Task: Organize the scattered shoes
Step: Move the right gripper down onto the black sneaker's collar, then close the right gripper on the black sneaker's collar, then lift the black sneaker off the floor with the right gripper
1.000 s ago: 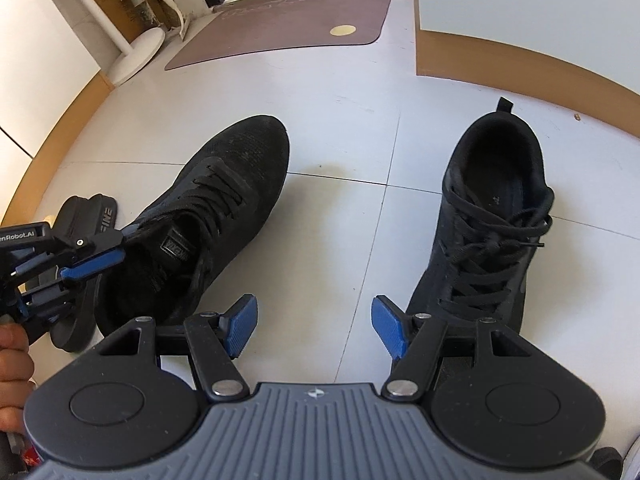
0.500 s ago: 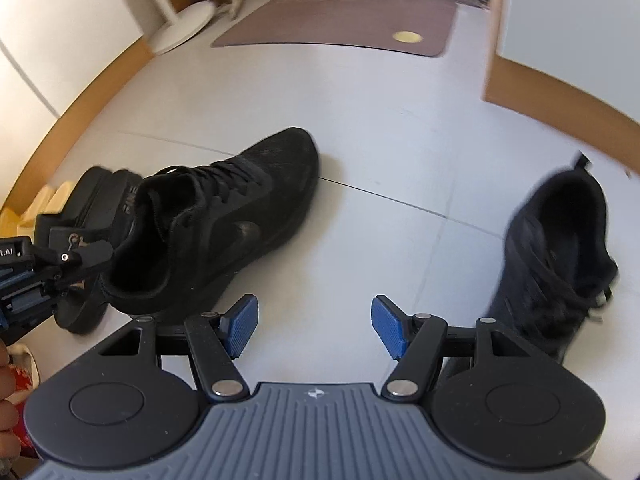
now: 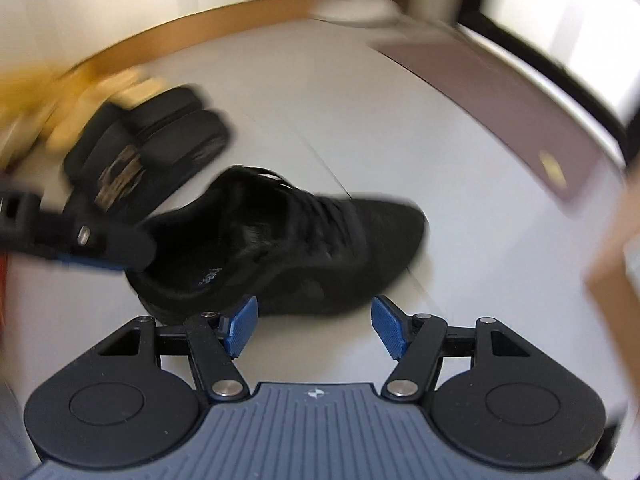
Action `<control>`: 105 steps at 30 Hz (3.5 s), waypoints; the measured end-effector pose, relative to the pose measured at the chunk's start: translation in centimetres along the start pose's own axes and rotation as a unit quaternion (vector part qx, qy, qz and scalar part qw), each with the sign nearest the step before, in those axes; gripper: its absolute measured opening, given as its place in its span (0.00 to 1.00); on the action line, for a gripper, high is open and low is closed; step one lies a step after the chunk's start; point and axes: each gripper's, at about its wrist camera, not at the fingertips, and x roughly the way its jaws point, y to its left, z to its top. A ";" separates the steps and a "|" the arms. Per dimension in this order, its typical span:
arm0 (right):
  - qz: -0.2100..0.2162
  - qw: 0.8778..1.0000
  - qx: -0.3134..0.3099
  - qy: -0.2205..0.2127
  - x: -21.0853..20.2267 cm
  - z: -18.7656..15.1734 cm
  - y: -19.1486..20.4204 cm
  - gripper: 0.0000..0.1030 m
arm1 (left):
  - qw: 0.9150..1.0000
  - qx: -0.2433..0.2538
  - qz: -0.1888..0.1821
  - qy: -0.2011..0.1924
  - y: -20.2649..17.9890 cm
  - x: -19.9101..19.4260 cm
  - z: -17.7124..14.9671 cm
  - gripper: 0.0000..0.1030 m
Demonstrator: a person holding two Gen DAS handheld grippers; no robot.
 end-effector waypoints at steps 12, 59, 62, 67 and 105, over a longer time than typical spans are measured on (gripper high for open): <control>0.024 0.991 -0.129 0.000 2.9 0.4 -1.3 0.67 | 1.000 0.018 0.002 0.005 0.2 0.9 0.7 0.66; 0.107 0.971 -0.195 0.090 5.8 2.5 1.3 0.12 | 0.999 -0.012 0.044 -0.010 3.1 -1.5 -0.4 0.75; 0.132 0.963 -0.208 0.107 5.1 2.7 0.8 0.11 | 0.999 -0.014 0.039 -0.010 3.1 -1.4 -0.6 0.75; 0.131 0.955 -0.248 0.101 4.2 2.8 0.5 0.63 | 0.999 -0.014 0.036 -0.006 2.9 -1.3 -0.8 0.75; 0.118 0.959 -0.246 0.071 4.0 1.8 0.8 0.90 | 0.997 -0.030 0.064 -0.026 3.8 -2.2 -2.6 0.75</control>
